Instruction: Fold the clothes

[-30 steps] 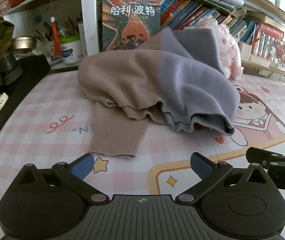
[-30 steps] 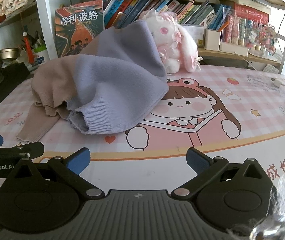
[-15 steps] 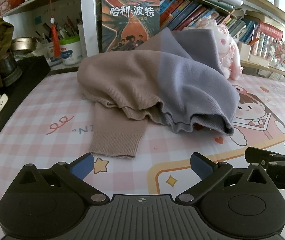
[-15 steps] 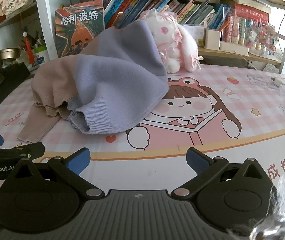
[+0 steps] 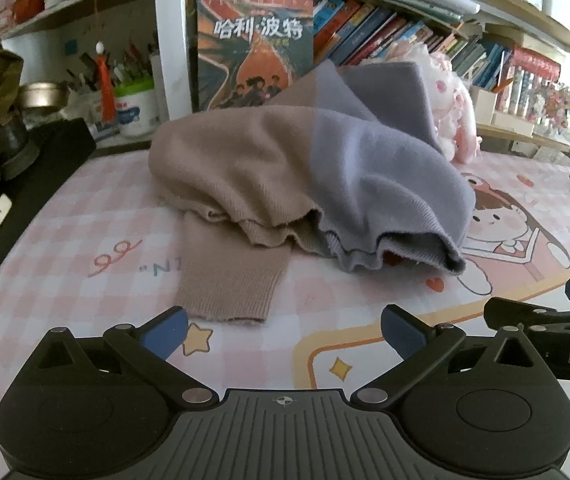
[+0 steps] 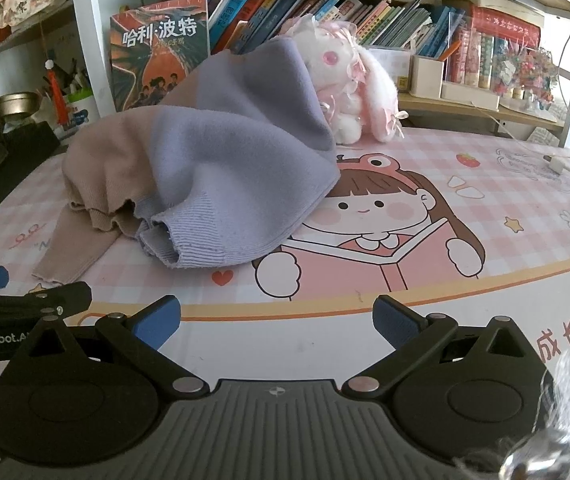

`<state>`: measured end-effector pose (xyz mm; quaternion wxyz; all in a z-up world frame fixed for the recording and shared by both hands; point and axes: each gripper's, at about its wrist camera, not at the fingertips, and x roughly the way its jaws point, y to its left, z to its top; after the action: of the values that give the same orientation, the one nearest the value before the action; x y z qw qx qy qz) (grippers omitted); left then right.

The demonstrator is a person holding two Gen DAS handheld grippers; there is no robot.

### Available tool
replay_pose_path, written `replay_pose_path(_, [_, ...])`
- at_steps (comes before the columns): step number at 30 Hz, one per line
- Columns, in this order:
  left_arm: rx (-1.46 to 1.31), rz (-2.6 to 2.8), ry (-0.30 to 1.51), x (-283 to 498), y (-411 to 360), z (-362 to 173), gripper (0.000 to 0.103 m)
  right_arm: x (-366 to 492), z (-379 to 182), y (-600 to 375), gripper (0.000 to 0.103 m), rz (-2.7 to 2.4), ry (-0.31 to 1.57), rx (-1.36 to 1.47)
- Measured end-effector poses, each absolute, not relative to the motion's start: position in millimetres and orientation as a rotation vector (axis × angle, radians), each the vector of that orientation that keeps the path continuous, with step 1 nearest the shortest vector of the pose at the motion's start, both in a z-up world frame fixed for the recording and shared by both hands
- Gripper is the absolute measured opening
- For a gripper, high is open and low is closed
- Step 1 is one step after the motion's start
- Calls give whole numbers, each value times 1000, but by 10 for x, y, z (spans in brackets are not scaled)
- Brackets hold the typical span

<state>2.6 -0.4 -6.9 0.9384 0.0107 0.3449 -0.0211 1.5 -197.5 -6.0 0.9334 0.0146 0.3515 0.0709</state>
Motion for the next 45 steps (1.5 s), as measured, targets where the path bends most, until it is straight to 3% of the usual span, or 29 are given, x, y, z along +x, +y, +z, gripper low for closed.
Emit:
replay_pose_path(8, [4, -76, 647, -2, -24, -52, 103, 75, -91, -2107, 103, 140, 771, 145])
replay_pose_path(21, [247, -200, 655, 158, -421, -84, 103, 163, 25, -2353, 103, 194, 799, 360])
replay_pose_path(26, [392, -269, 628, 212, -708, -121, 103, 284, 43, -2468, 96, 230, 830, 431])
replay_pose_path(29, [490, -279, 596, 267, -884, -140, 101, 391, 35, -2560, 85, 220, 872, 468])
replay_pose_path(30, [515, -276, 592, 303, -922, -148, 100, 427, 23, -2597, 77, 228, 884, 483])
replay_pose_path(33, [569, -246, 606, 461, -1043, -192, 92, 514, -15, -2712, 59, 235, 926, 533])
replay_pose_path(36, [607, -206, 627, 587, -1126, -243, 67, 564, -47, -2844, 57, 265, 945, 598])
replay_pose_path(38, [595, -180, 637, 606, -1139, -220, 20, 585, -65, -2953, 57, 276, 948, 646])
replay_pose_path(39, [567, -175, 639, 591, -1128, -178, 13, 594, -74, -3012, 58, 277, 950, 670])
replay_pose_path(45, [399, -163, 616, 360, -1093, 161, 8, 677, -221, -3338, 58, 376, 1027, 850])
